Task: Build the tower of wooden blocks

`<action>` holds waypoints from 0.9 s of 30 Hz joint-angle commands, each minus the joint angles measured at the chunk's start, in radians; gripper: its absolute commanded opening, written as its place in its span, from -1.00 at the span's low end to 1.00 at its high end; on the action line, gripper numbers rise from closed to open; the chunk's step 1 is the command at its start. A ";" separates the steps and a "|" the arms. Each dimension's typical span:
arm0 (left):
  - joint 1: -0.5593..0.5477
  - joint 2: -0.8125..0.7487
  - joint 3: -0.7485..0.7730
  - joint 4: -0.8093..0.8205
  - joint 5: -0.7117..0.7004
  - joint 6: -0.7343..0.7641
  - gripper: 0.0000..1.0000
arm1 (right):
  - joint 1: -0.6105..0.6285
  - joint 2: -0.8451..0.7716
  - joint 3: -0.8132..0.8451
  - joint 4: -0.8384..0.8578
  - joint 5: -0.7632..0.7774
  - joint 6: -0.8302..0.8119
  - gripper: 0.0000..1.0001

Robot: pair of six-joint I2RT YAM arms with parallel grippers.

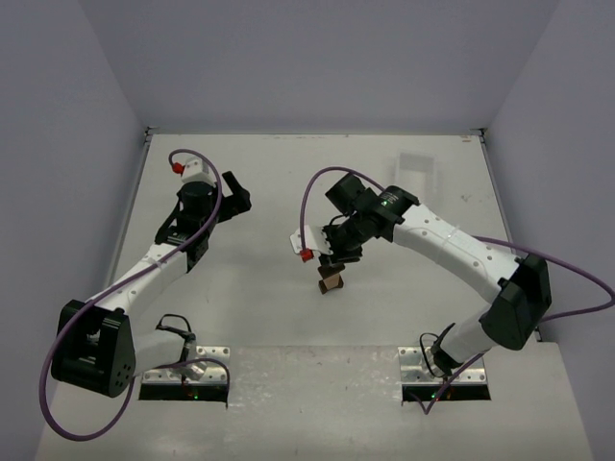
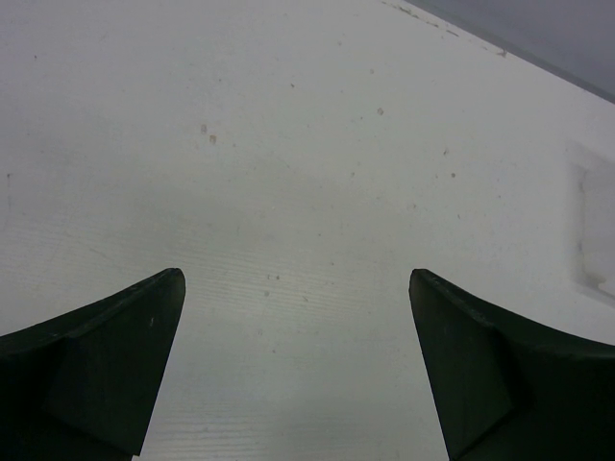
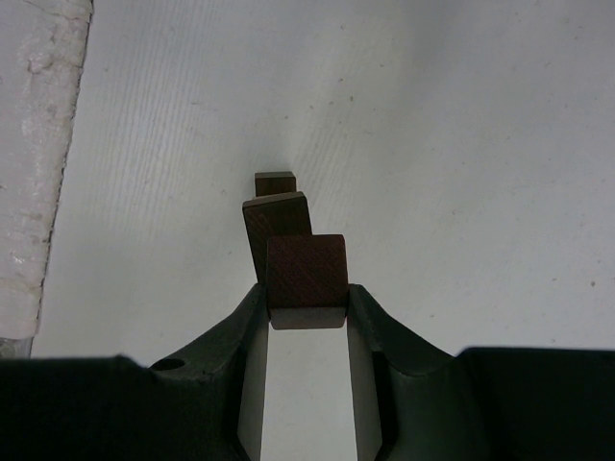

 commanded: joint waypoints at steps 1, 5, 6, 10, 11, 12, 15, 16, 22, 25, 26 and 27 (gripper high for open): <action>0.001 -0.007 0.035 0.023 -0.007 0.010 1.00 | 0.004 0.011 -0.004 -0.002 -0.005 -0.005 -0.41; 0.001 -0.009 0.032 0.023 -0.008 0.008 1.00 | 0.004 0.018 -0.015 0.003 0.001 0.001 -0.40; 0.001 -0.009 0.031 0.024 -0.008 0.007 1.00 | 0.004 0.018 -0.017 0.001 0.002 0.000 -0.40; 0.001 -0.009 0.032 0.026 -0.003 0.006 1.00 | 0.004 0.020 -0.026 0.002 0.004 0.002 -0.41; 0.001 -0.009 0.032 0.027 -0.003 0.007 1.00 | 0.004 0.020 -0.028 0.005 0.004 0.002 -0.41; 0.000 -0.009 0.031 0.027 -0.002 0.007 1.00 | 0.004 0.020 -0.031 0.008 0.006 0.002 -0.40; 0.001 -0.009 0.030 0.027 -0.003 0.006 1.00 | 0.003 0.024 -0.040 0.016 0.014 0.001 -0.39; 0.001 -0.009 0.029 0.027 -0.002 0.007 1.00 | 0.004 0.026 -0.041 0.016 0.015 0.002 -0.38; 0.000 -0.009 0.029 0.031 -0.001 0.007 1.00 | 0.004 0.029 -0.047 0.025 0.022 0.008 -0.37; 0.001 -0.009 0.028 0.035 0.001 0.007 1.00 | 0.004 0.024 -0.048 0.029 0.021 0.013 -0.33; 0.002 -0.009 0.028 0.036 0.001 0.007 1.00 | 0.004 0.024 -0.049 0.031 0.019 0.014 -0.32; 0.001 -0.009 0.028 0.035 0.001 0.008 1.00 | 0.003 0.022 -0.049 0.032 0.017 0.015 -0.32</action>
